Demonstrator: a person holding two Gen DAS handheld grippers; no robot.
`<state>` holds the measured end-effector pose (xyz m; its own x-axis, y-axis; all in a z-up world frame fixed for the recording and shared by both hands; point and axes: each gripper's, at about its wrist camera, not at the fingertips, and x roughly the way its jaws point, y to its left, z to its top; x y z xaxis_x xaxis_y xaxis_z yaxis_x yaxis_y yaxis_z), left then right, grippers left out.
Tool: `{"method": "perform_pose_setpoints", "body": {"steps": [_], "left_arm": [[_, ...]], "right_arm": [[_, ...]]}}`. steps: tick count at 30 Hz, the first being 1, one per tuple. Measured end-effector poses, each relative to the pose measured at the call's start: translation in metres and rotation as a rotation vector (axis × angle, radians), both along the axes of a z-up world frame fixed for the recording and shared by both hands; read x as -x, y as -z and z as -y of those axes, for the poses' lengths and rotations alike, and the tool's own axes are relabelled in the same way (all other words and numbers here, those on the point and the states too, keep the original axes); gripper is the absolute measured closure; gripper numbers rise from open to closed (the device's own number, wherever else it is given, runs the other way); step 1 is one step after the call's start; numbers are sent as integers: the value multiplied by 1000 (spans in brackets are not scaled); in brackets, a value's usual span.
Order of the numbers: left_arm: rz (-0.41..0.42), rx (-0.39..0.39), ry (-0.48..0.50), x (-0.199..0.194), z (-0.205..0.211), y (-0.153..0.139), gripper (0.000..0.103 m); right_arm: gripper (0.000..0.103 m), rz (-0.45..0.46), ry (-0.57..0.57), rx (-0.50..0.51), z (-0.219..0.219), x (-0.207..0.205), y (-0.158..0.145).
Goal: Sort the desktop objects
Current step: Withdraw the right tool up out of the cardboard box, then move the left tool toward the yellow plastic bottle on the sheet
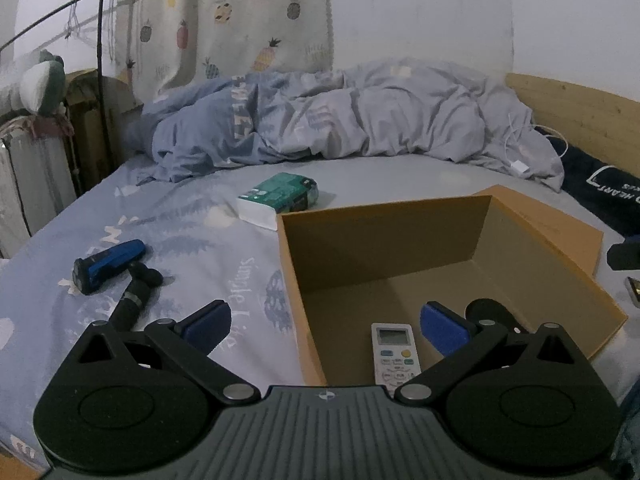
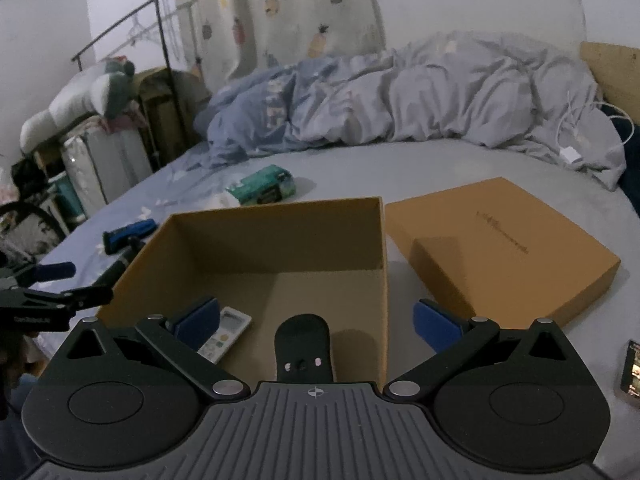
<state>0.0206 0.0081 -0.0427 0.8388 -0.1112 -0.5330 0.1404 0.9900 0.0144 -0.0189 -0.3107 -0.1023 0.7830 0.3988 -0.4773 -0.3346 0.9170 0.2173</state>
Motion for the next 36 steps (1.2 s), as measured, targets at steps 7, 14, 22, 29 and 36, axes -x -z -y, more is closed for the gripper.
{"method": "perform_pose_setpoints", "body": {"steps": [7,14,22,29,36], "left_arm": [[-12,6,7,-1,2,4,0],[-44,9,10,-5,5,12,0],[-57,8,7,-8,10,15,0],[-70,15,3,-11,19,17,0],[-87,35,14,-14,31,13,0]], "right_arm": [[0,-22,7,-25,4,-4,3],[0,-39,20,-42,8,-8,6],[0,-72,60,-79,20,-16,14],[0,-112,86,-117,31,-21,25],[0,-125,104,-173,42,-17,26]]}}
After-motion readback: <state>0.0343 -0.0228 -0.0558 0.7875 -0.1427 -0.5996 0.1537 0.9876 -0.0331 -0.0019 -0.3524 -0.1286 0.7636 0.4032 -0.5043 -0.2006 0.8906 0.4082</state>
